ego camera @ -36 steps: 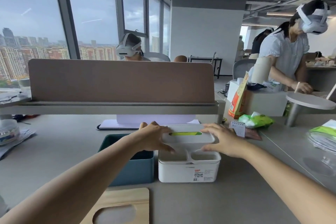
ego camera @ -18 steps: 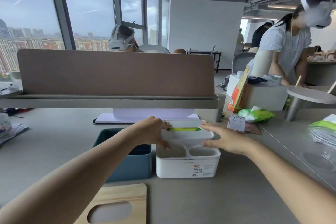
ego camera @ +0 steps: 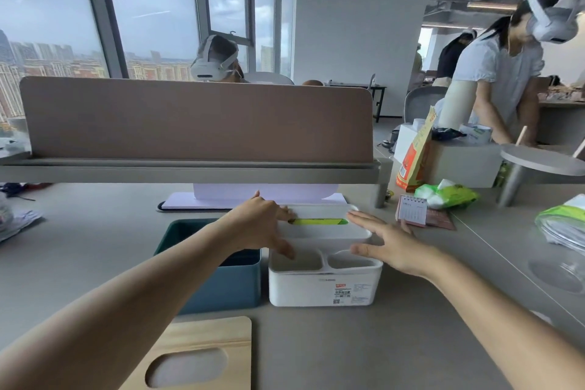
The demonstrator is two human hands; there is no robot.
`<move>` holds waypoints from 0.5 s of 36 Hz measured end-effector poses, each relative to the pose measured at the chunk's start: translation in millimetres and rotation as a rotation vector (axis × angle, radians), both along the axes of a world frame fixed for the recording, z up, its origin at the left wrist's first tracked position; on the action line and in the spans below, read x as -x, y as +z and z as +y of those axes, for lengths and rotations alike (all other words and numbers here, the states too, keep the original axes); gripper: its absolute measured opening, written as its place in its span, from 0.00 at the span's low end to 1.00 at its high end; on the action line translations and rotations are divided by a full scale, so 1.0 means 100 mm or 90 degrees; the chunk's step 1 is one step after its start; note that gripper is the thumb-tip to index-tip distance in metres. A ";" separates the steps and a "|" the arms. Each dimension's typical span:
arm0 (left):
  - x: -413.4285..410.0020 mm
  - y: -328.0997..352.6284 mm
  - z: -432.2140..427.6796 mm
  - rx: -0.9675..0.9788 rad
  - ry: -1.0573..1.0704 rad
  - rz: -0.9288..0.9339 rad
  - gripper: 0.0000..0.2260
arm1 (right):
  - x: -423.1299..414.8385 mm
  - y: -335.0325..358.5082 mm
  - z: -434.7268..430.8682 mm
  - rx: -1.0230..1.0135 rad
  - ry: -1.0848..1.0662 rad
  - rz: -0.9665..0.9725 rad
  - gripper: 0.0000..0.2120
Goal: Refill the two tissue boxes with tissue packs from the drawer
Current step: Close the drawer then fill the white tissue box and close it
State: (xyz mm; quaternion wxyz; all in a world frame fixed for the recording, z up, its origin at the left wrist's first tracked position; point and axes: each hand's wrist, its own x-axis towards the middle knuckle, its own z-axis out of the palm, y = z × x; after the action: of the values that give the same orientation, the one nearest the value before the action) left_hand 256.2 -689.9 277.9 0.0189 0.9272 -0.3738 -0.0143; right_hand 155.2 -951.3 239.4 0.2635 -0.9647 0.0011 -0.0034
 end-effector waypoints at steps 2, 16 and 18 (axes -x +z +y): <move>0.01 -0.01 0.00 0.005 0.001 0.000 0.41 | 0.00 0.04 -0.01 0.013 0.002 0.014 0.39; 0.62 -0.11 -0.15 0.199 -0.046 -0.066 0.22 | 0.36 0.14 0.13 0.100 0.016 -0.133 0.25; 0.78 -0.18 -0.12 0.239 -0.065 -0.102 0.18 | 0.52 0.03 0.13 0.093 0.022 -0.169 0.23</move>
State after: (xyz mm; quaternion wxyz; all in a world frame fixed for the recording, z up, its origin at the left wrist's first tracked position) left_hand 178.6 -702.2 260.2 0.1611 0.8855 -0.4165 0.1285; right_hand 103.4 -938.4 242.1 0.1903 -0.9722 -0.0510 -0.1266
